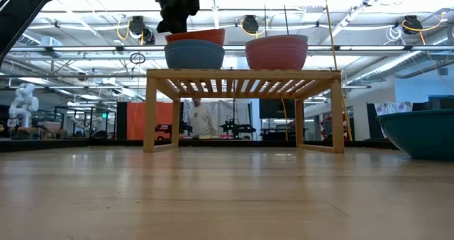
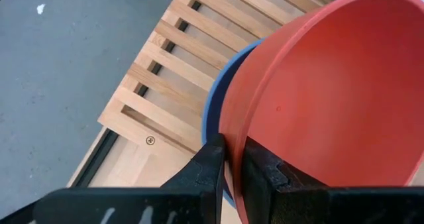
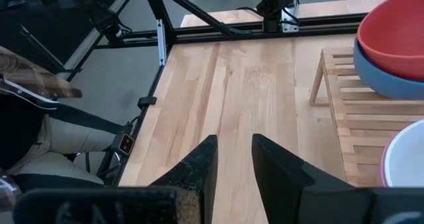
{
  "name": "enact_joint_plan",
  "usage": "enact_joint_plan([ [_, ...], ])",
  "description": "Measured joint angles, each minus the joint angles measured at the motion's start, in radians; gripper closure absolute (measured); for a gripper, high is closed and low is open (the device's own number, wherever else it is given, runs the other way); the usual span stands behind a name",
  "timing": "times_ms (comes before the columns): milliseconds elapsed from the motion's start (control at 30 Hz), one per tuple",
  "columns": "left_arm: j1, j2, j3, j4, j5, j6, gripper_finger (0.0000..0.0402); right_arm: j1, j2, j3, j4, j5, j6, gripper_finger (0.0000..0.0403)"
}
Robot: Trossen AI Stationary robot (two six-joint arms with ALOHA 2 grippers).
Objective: Place and stack bowls onto a shelf
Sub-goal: Stack the orange bowl on top of the light blue bowl on the shelf
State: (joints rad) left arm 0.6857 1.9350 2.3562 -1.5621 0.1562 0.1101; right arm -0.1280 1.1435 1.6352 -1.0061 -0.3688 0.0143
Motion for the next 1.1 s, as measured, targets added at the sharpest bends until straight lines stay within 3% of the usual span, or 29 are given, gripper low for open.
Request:
enact_joint_plan([
  [1100, -0.002, -0.043, -0.001, -0.004, -0.001, 0.064, 0.036, 0.0, 0.0, 0.0, 0.0, 0.0, -0.001, 0.0316],
])
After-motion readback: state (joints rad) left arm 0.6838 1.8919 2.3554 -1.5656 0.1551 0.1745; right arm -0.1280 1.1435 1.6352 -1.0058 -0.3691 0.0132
